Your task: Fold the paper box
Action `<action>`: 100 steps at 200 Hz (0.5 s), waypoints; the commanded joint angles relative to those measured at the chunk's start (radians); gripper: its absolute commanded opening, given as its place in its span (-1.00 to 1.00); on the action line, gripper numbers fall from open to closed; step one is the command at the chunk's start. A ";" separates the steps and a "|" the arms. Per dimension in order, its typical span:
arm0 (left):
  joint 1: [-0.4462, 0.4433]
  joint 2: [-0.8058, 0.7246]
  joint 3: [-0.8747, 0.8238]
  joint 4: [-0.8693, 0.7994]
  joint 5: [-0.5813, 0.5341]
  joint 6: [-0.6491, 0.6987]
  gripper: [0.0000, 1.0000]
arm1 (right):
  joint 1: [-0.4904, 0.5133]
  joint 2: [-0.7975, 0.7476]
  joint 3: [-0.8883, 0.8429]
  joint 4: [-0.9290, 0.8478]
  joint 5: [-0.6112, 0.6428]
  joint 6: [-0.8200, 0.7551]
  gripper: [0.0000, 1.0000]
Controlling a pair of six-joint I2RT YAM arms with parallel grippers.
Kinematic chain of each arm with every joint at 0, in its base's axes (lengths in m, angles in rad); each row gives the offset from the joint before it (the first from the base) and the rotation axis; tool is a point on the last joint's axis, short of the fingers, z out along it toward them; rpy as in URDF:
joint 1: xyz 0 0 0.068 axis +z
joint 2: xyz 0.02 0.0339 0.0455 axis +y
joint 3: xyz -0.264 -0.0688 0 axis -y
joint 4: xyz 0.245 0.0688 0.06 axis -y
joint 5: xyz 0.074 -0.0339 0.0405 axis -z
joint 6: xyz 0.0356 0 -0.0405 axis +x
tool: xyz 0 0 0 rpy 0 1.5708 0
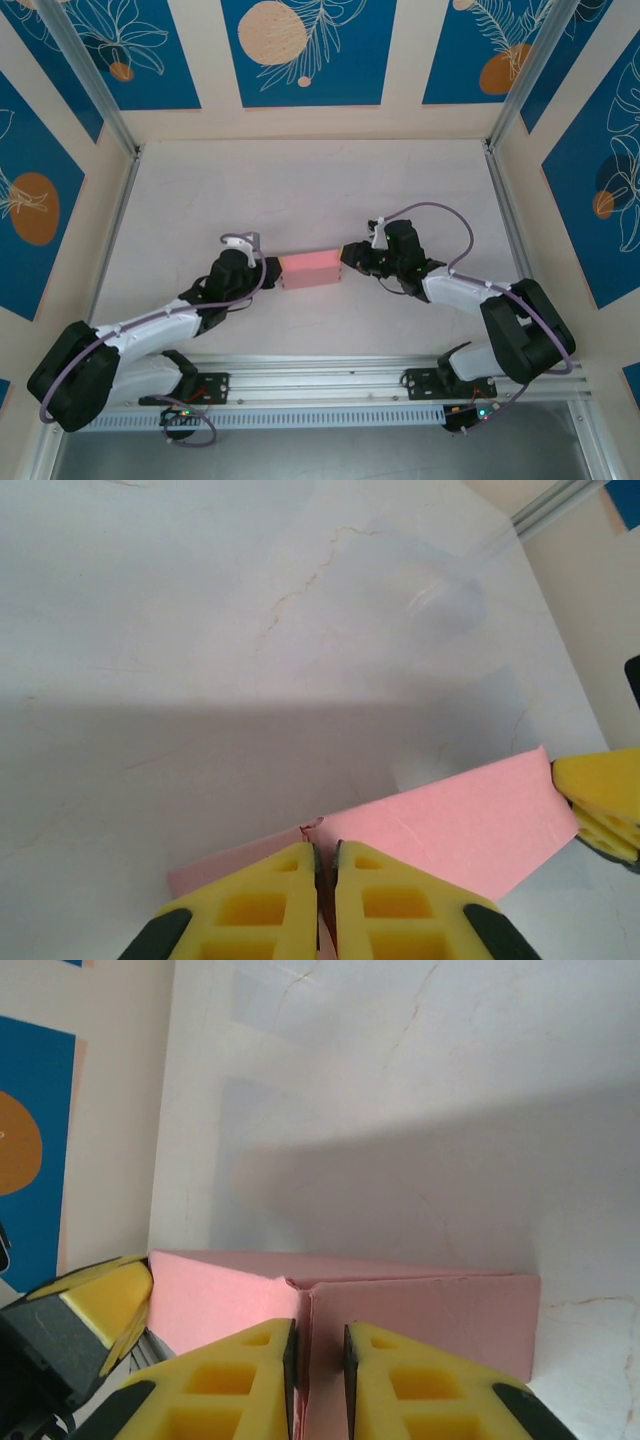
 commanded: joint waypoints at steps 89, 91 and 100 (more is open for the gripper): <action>-0.029 -0.229 -0.175 -0.379 0.014 -0.067 -0.57 | 0.225 -0.315 -0.214 -0.302 0.253 -0.122 -0.36; -0.030 -0.236 -0.176 -0.385 0.013 -0.069 -0.57 | 0.229 -0.318 -0.216 -0.303 0.258 -0.120 -0.35; -0.031 -0.263 -0.188 -0.403 0.012 -0.079 -0.57 | 0.246 -0.324 -0.219 -0.313 0.278 -0.113 -0.30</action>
